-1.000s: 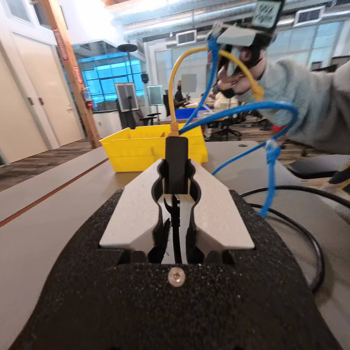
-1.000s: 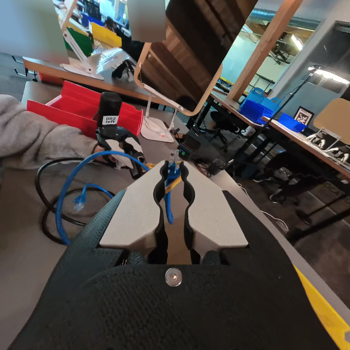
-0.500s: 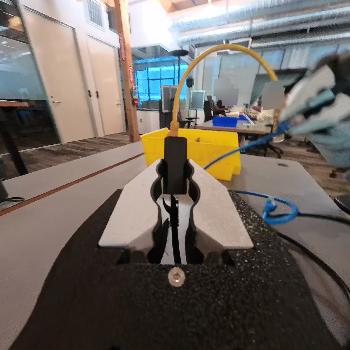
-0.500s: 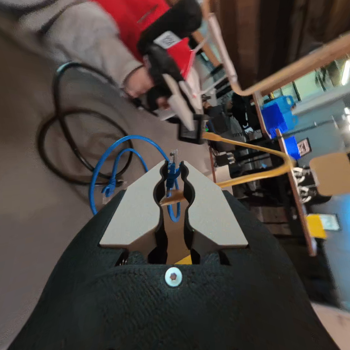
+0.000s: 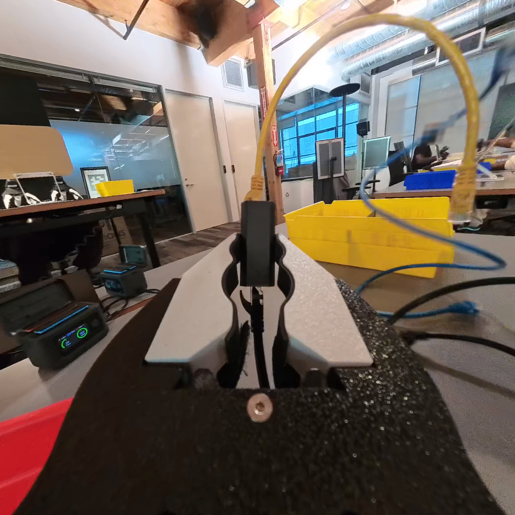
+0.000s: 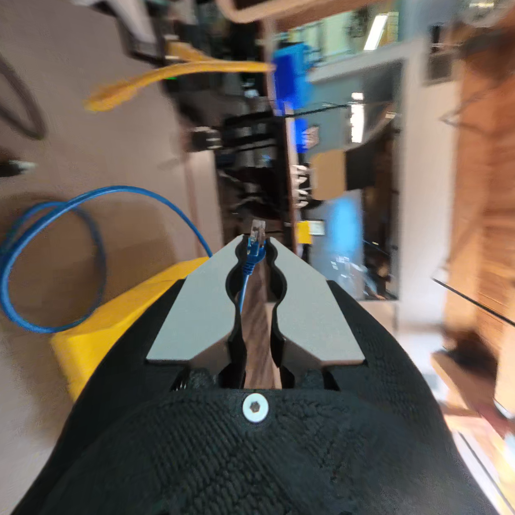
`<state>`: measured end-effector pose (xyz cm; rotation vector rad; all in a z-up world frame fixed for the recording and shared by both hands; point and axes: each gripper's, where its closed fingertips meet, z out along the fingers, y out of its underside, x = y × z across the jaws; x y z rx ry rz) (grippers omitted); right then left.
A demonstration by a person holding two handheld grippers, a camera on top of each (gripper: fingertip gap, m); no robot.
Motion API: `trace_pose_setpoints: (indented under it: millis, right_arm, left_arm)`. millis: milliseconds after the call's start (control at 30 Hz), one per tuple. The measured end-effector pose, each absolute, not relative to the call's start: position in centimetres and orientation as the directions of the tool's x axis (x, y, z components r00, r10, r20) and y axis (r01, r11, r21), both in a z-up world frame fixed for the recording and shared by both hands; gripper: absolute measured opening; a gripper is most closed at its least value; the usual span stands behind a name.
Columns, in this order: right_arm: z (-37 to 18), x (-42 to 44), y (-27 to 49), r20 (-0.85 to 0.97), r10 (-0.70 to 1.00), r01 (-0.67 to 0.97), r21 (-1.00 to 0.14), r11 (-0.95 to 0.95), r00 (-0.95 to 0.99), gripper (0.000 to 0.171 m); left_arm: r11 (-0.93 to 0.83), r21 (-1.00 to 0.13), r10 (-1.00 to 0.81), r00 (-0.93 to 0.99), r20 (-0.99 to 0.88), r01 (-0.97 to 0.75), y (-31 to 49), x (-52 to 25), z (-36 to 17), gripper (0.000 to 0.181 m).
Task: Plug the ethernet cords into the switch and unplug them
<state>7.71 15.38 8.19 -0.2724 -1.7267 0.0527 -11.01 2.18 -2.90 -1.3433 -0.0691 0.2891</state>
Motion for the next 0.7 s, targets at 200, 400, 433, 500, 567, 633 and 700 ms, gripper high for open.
trace_pose_setpoints:
  millis: [200, 400, 433, 500, 567, 633, 700]
  right_arm:
    - [21.7, 8.7, 18.0, 0.977, 0.170, 0.151, -0.189, 0.970, 0.130, 0.010]
    - [30.5, 9.8, 21.2, 0.956, 0.137, 0.179, -0.186, 0.966, 0.258, 0.011]
    - [31.4, 10.0, 21.6, 0.956, 0.131, 0.187, -0.183, 0.965, 0.262, 0.011]
    - [32.2, 10.1, 22.9, 0.962, 0.123, 0.220, -0.179, 0.959, 0.245, 0.011]
    - [31.4, 10.0, 24.6, 0.969, 0.143, 0.260, -0.193, 0.946, 0.201, 0.010]
    - [29.1, 9.9, 26.6, 0.976, 0.167, 0.304, -0.203, 0.931, 0.140, 0.011]
    - [25.8, 9.8, 28.7, 0.973, 0.214, 0.343, -0.230, 0.911, 0.084, 0.011]
  left_arm:
    - [0.197, -0.958, 0.269, 0.951, -0.151, -0.207, 2.0, -11.1, -2.8, 0.021]
    - [0.186, -0.958, 0.272, 0.948, -0.164, -0.219, 2.1, -11.1, -3.0, 0.021]
    - [0.185, -0.958, 0.271, 0.948, -0.165, -0.220, 2.1, -11.1, -3.1, 0.021]
    - [0.181, -0.958, 0.270, 0.948, -0.168, -0.221, 2.2, -11.1, -3.2, 0.021]
    - [0.179, -0.959, 0.267, 0.949, -0.168, -0.220, 2.3, -11.0, -3.3, 0.021]
    - [0.178, -0.959, 0.261, 0.951, -0.168, -0.218, 2.4, -10.9, -3.3, 0.021]
    - [0.178, -0.960, 0.257, 0.952, -0.166, -0.216, 2.5, -10.9, -3.4, 0.021]
